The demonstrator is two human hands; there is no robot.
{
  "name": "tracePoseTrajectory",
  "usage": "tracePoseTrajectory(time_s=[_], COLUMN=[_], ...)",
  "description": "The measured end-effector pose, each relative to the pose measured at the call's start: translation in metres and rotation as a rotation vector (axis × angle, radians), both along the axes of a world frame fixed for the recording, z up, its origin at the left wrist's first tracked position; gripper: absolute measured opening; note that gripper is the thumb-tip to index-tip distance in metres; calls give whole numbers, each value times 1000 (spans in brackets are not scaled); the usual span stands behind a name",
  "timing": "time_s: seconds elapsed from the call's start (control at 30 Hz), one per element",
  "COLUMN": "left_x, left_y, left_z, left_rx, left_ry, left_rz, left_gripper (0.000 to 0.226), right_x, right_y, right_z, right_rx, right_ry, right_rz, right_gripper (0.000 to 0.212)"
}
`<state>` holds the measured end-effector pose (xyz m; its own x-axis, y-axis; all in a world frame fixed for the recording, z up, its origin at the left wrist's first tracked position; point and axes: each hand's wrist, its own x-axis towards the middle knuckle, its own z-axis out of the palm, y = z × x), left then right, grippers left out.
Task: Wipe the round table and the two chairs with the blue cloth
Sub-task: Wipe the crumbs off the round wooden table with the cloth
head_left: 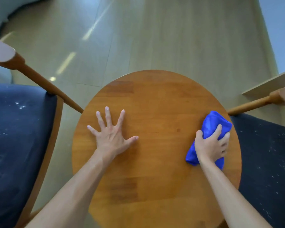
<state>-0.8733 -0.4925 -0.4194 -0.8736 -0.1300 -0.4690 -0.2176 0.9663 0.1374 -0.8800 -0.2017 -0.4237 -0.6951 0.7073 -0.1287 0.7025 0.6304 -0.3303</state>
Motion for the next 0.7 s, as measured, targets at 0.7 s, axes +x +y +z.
tracePoseTrajectory(time_s=[0.7], left_x=[-5], left_y=[-2], left_z=[-12], left_rx=[-49], left_ry=[-104], left_rz=[-34], left_gripper=[110], right_x=[-135], right_y=[-236], right_z=[-9], right_rx=[9], right_ry=[18], right_rz=[1225], right_gripper=[66])
